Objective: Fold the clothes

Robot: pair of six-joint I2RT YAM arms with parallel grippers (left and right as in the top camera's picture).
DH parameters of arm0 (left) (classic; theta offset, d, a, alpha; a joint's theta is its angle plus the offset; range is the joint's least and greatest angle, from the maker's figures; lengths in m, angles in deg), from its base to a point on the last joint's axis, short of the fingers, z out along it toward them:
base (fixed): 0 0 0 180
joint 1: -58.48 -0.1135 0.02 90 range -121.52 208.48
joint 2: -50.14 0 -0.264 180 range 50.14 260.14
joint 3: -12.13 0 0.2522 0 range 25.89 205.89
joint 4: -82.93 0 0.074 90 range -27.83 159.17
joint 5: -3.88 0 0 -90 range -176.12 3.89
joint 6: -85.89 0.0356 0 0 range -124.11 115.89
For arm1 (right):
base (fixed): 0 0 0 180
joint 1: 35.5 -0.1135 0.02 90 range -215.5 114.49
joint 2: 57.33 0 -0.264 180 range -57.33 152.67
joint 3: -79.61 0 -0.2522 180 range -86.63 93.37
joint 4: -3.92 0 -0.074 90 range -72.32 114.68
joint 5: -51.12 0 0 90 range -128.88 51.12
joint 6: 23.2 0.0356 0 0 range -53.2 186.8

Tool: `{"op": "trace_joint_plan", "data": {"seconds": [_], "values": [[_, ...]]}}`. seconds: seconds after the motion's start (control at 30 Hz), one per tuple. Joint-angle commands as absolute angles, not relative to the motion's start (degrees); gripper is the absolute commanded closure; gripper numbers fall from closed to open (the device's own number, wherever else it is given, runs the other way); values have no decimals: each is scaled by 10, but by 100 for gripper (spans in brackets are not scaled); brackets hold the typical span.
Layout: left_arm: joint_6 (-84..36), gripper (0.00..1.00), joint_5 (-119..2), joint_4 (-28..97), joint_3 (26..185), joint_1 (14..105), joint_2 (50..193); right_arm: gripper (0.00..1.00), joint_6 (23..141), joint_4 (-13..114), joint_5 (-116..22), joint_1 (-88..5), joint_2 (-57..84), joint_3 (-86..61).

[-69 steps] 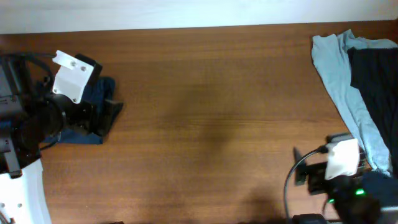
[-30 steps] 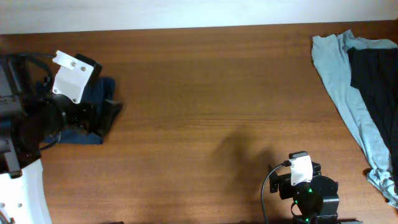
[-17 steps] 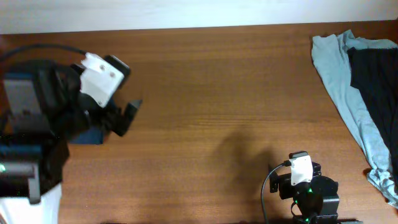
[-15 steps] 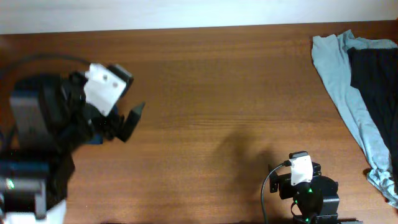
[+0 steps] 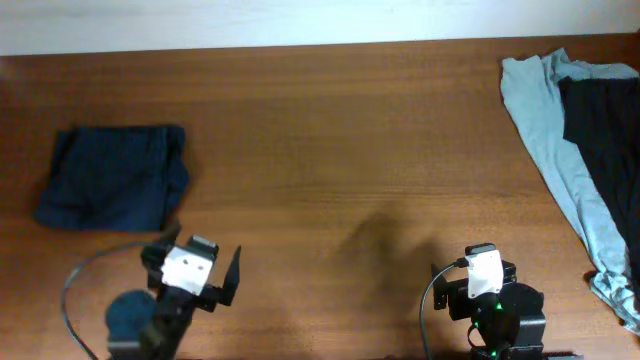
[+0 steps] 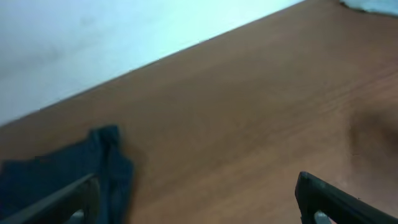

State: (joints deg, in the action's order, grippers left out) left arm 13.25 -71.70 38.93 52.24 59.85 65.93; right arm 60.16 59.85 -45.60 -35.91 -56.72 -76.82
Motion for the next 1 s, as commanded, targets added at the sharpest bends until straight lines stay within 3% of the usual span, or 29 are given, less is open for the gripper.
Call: {"op": "trace_joint_plan", "data": {"seconds": [0.0,0.5,0.97], "values": [[87,1,-722,433,419,595,560,1,604,599,-457,-355,-571,-772],[71,1,-724,546,306,595,504,2,604,599,-457,-355,-571,-772],[71,1,-724,546,306,595,504,1,604,599,-457,-355,-571,-772]]}}
